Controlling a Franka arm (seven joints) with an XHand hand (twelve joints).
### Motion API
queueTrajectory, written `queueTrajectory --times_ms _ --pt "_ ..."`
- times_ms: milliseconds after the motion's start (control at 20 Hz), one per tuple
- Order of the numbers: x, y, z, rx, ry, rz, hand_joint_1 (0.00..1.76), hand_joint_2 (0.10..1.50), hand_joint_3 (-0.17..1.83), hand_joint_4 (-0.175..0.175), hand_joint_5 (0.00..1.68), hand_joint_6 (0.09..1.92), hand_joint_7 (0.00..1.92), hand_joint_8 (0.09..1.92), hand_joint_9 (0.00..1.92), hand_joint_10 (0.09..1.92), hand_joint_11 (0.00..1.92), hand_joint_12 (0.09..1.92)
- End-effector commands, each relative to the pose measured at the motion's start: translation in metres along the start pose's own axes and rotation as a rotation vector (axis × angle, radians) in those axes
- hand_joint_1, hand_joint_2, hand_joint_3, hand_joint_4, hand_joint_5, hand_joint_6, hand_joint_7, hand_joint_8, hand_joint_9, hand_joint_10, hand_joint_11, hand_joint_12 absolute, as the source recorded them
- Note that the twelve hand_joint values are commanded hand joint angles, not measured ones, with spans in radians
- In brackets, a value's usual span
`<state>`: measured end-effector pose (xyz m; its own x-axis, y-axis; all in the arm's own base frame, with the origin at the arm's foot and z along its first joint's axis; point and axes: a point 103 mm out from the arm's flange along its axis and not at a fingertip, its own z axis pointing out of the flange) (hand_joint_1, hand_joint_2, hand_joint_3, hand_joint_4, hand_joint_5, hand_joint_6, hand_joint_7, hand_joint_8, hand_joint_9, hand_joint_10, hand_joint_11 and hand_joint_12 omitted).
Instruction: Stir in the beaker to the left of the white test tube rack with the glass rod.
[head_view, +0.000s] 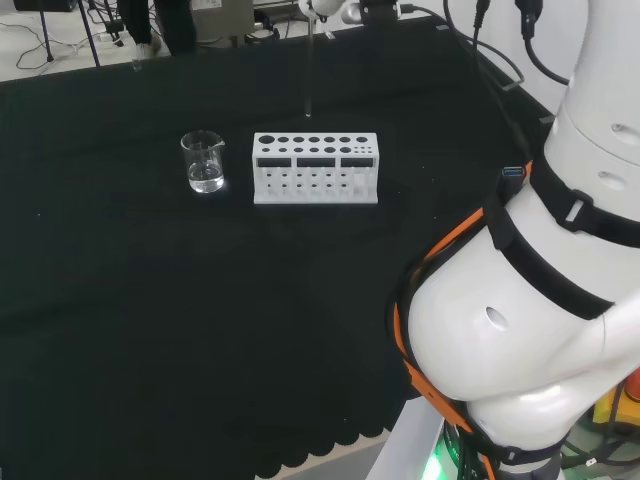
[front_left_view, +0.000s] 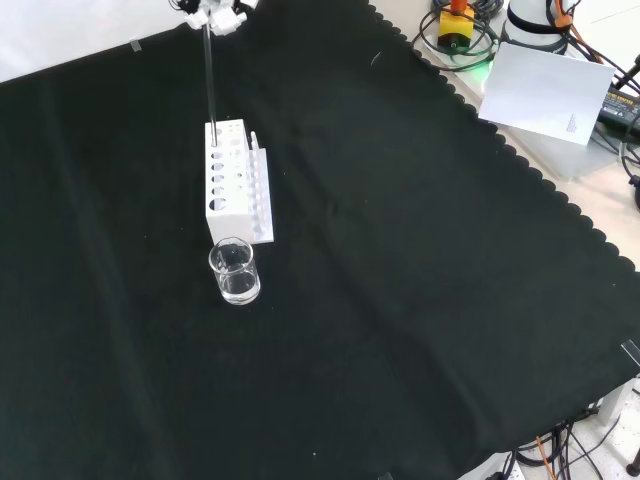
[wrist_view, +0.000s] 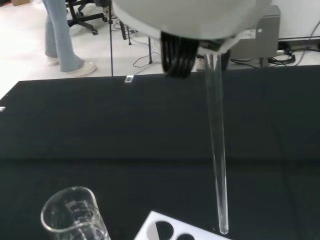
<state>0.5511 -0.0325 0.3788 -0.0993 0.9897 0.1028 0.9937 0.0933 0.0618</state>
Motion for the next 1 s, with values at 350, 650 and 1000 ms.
queueTrajectory --times_ms 350,650,1000 --pt "0.068 0.036 -0.015 0.003 0.040 -0.166 1.32 0.59 0.86 -0.175 1.12 0.79 1.30 0.98 1.60 0.92 1.40 1.06" --pt "0.082 0.041 -0.011 0.017 0.039 -0.215 1.32 0.58 0.86 -0.175 1.12 0.79 1.30 0.98 1.60 0.92 1.40 1.06" --pt "0.104 0.050 -0.005 0.025 0.036 -0.270 1.32 0.58 0.86 -0.175 1.12 0.78 1.30 0.98 1.60 0.92 1.40 1.06"
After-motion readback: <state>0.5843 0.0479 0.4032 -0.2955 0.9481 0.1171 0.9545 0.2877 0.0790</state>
